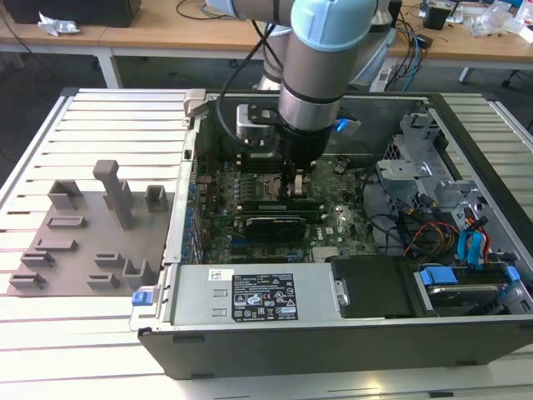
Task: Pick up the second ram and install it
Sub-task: 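Press down the second ram until it locks into place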
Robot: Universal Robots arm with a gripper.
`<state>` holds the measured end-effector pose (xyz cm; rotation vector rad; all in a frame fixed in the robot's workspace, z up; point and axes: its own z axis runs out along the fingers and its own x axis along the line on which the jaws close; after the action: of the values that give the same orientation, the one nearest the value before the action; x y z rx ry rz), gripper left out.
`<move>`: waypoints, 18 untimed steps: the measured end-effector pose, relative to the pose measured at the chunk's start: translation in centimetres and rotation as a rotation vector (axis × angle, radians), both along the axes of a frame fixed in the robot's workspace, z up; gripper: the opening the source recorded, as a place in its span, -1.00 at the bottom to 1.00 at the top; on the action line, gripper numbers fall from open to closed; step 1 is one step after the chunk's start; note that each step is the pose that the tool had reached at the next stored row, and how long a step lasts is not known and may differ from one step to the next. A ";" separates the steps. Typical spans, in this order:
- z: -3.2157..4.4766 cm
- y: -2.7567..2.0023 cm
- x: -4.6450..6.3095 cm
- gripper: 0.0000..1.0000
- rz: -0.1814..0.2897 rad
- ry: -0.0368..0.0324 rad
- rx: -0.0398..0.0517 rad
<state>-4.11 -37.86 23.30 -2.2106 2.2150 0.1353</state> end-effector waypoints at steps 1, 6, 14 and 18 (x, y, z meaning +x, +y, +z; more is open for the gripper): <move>-0.03 0.00 -1.0 -0.80 0.000 -0.0011 0.0002; -0.43 -0.04 -2.9 -0.80 0.000 -0.0030 0.0004; -0.08 -0.03 -0.2 -0.80 0.000 0.0153 0.0012; 1.22 -0.02 1.5 -0.80 0.000 0.0229 0.0012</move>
<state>-2.57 -37.88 24.52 -2.2196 2.2258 0.1627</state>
